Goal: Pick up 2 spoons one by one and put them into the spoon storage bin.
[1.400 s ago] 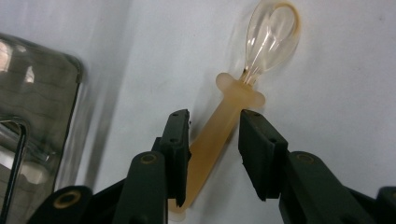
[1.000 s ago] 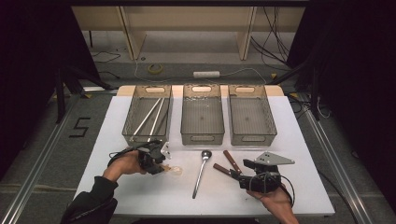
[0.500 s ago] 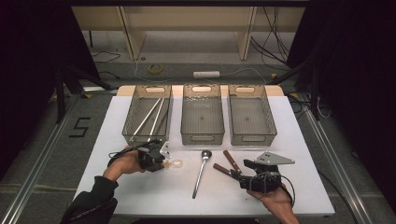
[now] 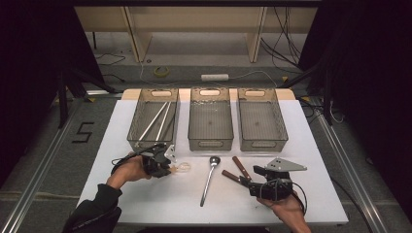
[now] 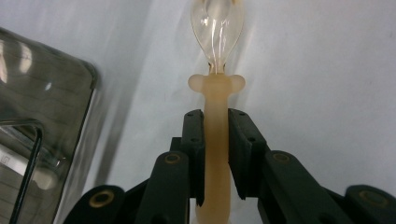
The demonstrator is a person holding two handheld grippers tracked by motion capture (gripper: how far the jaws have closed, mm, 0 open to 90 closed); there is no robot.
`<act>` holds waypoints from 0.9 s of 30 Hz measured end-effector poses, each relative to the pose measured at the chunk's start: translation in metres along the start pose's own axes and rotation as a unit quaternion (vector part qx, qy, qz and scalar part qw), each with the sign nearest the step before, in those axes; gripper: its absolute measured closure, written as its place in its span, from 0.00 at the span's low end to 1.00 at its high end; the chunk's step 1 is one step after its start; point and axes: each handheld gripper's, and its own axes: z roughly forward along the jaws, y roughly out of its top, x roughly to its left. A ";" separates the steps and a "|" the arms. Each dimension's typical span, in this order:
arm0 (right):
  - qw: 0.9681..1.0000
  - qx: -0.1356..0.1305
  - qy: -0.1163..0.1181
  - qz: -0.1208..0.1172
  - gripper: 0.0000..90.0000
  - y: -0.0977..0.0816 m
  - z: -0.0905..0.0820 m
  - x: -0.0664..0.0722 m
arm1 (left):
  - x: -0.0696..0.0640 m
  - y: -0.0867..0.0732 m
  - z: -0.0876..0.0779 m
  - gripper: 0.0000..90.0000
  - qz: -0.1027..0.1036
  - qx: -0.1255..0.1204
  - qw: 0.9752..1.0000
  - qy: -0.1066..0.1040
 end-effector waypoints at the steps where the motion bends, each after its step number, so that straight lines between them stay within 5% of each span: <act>1: 1.000 -0.003 0.000 0.001 0.39 0.000 -0.001 0.001 | 0.000 0.001 -0.003 0.86 -0.012 0.000 1.000 -0.004; 6: 1.000 -0.001 0.000 0.000 0.39 0.000 0.000 0.000 | 0.003 0.002 -0.010 0.86 -0.045 -0.014 0.999 -0.008; 10: 1.000 -0.004 0.000 0.001 0.39 0.000 -0.001 0.001 | 0.004 0.004 -0.018 0.86 -0.099 -0.043 0.994 -0.016; 17: 1.000 -0.009 0.000 0.002 0.38 0.000 -0.001 0.002 | 0.006 0.004 -0.026 0.85 -0.133 -0.068 0.989 -0.022; 18: 1.000 -0.009 0.000 0.001 0.38 0.000 -0.001 0.002 | 0.006 0.005 -0.028 0.85 -0.147 -0.079 0.986 -0.022; 23: 1.000 -0.010 0.000 0.003 0.38 0.000 -0.001 0.001 | 0.005 0.006 -0.031 0.85 -0.170 -0.101 0.980 -0.022; 25: 1.000 -0.009 -0.001 0.003 0.38 0.000 -0.001 0.001 | 0.005 0.008 -0.034 0.85 -0.193 -0.124 0.973 -0.020; 27: 1.000 -0.012 0.000 0.004 0.38 0.000 -0.002 0.001 | 0.005 0.008 -0.035 0.85 -0.199 -0.130 0.971 -0.019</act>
